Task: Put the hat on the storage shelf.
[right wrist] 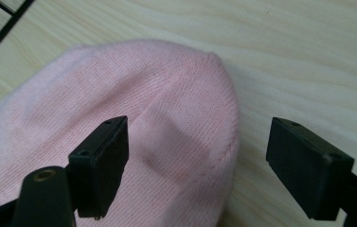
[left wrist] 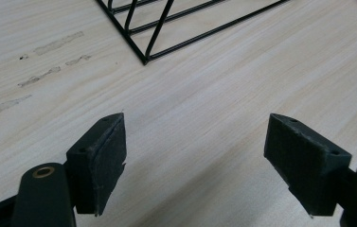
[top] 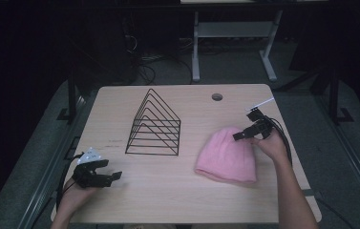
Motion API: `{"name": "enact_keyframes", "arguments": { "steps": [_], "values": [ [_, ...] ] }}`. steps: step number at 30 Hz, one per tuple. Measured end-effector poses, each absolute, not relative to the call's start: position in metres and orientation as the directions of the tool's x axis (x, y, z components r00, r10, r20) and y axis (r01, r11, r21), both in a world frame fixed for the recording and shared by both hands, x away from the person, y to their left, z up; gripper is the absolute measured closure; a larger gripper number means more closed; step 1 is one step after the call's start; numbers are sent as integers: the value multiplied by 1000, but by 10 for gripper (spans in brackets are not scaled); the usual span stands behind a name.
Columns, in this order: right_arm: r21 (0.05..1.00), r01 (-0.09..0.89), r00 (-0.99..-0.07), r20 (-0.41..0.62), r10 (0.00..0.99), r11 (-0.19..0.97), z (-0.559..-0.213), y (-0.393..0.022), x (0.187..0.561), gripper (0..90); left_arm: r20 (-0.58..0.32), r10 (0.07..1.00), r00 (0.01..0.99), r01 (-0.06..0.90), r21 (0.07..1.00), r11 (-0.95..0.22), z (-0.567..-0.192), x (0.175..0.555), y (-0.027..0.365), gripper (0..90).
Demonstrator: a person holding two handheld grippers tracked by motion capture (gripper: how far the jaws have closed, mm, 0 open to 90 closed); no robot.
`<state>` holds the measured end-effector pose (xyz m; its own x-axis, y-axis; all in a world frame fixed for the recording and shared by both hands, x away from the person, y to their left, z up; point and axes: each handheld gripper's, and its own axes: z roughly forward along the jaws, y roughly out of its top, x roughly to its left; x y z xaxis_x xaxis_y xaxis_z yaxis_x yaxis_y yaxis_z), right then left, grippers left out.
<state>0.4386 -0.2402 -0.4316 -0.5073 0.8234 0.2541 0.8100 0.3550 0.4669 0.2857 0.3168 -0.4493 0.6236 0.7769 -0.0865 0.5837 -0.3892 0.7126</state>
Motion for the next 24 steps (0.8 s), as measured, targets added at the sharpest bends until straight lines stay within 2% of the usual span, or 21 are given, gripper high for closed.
{"name": "enact_keyframes", "arguments": {
  "steps": [5, 6, 9, 10, 12, 13, 19, 20, 24],
  "values": [
    [443, 825, -494, 266, 828, 351, -439, -238, 443, 270, -93, 779, 620, 590, 710, -385, -450, 286, 317, 219],
    [432, 833, -488, 275, 829, 347, -444, -238, 444, 332, -88, 777, 623, 585, 711, -389, -450, 286, 318, 219],
    [423, 842, -480, 302, 824, 335, -448, -239, 444, 356, -88, 777, 623, 587, 709, -391, -450, 286, 317, 219],
    [424, 845, -479, 330, 814, 326, -450, -240, 445, 425, -88, 777, 624, 587, 709, -391, -450, 286, 317, 219],
    [424, 847, -477, 335, 813, 322, -450, -240, 444, 432, -89, 777, 623, 587, 709, -390, -450, 286, 317, 219],
    [418, 850, -474, 347, 809, 319, -451, -240, 445, 484, -89, 776, 624, 588, 709, -391, -450, 286, 317, 219],
    [436, 852, -467, 383, 797, 290, -455, -242, 442, 607, -77, 769, 635, 582, 702, -410, -450, 287, 315, 219],
    [455, 845, -473, 396, 787, 280, -456, -243, 440, 659, -73, 768, 636, 581, 700, -415, -451, 287, 315, 219],
    [464, 847, -469, 421, 777, 260, -454, -247, 437, 703, -75, 770, 634, 584, 699, -413, -451, 287, 315, 220]
  ]
}}
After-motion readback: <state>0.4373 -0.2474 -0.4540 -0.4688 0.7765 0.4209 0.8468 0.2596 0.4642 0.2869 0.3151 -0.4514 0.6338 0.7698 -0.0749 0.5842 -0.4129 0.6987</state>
